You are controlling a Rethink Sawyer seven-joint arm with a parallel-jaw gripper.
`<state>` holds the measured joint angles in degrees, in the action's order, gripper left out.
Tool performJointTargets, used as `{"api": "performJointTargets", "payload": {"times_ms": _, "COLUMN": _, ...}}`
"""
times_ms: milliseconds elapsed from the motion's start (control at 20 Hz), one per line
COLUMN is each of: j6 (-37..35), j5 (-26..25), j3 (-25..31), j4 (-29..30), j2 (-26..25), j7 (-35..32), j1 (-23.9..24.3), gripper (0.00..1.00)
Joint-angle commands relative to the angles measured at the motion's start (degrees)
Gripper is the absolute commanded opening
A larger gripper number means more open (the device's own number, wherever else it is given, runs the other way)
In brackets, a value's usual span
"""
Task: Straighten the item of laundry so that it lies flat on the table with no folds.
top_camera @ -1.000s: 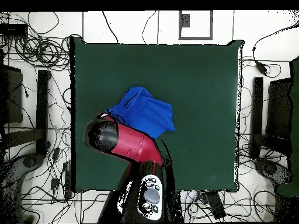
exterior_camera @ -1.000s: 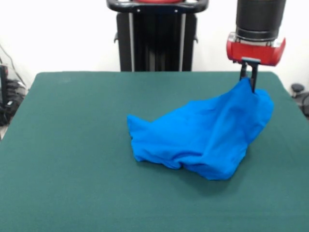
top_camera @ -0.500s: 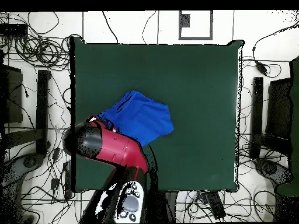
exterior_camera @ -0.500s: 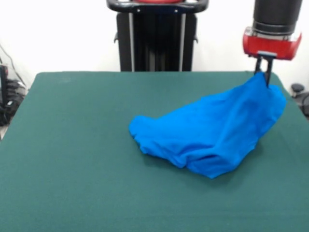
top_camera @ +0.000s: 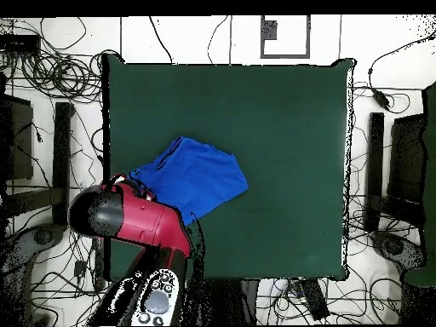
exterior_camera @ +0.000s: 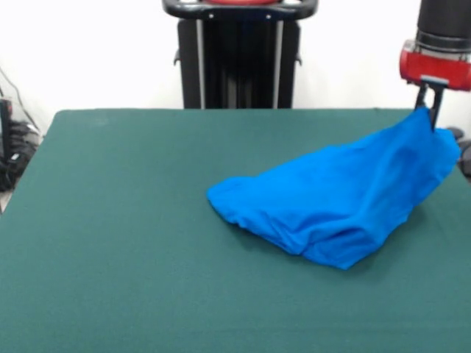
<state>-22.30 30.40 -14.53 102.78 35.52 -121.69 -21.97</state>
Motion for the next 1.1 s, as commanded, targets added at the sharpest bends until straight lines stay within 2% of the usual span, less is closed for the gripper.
{"api": "performJointTargets", "payload": {"times_ms": 50, "j6": -0.56, "j5": 2.90, "j3": 1.70, "j4": -0.80, "j2": -4.71, "j7": -16.00, "j1": -0.82, "gripper": 0.00}}
{"api": "performJointTargets", "payload": {"times_ms": 450, "j6": -0.09, "j5": 2.42, "j3": 1.91, "j4": -0.75, "j2": -4.60, "j7": -16.91, "j1": -0.57, "gripper": 0.00}}
{"api": "performJointTargets", "payload": {"times_ms": 1100, "j6": -2.56, "j5": 4.66, "j3": -1.00, "j4": -5.07, "j2": -6.77, "j7": -22.87, "j1": -5.08, "gripper": 0.00}}
